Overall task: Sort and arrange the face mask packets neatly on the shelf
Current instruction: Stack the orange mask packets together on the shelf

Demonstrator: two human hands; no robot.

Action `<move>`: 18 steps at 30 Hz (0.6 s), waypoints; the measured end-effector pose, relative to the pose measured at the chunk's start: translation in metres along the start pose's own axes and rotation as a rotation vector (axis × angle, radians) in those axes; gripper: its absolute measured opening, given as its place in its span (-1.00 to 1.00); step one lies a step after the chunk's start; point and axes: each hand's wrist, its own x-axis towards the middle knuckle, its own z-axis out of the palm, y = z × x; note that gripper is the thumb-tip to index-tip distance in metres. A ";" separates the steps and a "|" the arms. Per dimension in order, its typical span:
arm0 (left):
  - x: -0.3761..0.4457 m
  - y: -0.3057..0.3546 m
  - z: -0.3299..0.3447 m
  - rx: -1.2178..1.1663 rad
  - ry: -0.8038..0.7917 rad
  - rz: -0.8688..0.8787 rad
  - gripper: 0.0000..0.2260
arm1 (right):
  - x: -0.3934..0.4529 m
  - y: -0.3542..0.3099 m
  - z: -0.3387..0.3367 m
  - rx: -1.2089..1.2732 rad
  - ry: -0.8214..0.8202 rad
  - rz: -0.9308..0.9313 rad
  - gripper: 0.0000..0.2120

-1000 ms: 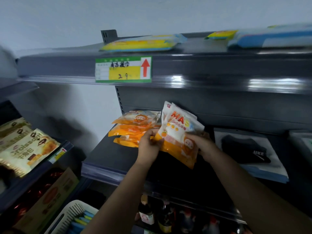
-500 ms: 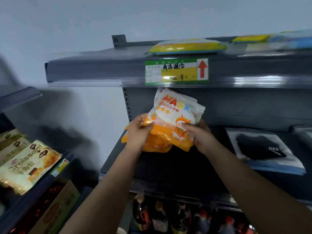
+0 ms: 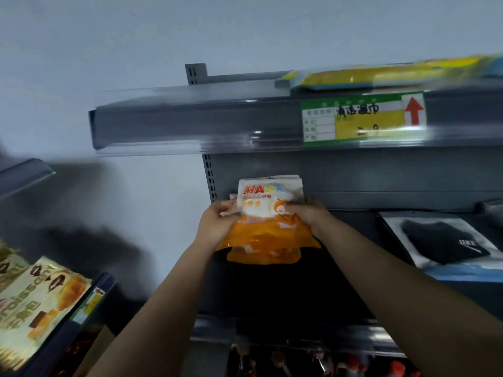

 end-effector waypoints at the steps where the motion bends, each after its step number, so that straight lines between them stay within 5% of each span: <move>1: 0.004 -0.004 -0.003 0.017 0.002 -0.025 -0.69 | 0.003 0.001 0.000 -0.014 0.009 0.006 -0.47; 8: 0.030 -0.023 -0.014 -0.118 -0.214 -0.370 -0.25 | 0.010 0.002 0.008 -0.067 -0.010 0.025 -0.44; 11: 0.045 -0.031 -0.014 -0.177 -0.209 -0.401 -0.33 | 0.012 0.002 0.012 -0.091 -0.051 0.067 -0.42; 18: 0.042 -0.027 -0.011 -0.211 -0.172 -0.411 -0.18 | 0.015 0.001 0.003 -0.114 -0.198 0.242 -0.54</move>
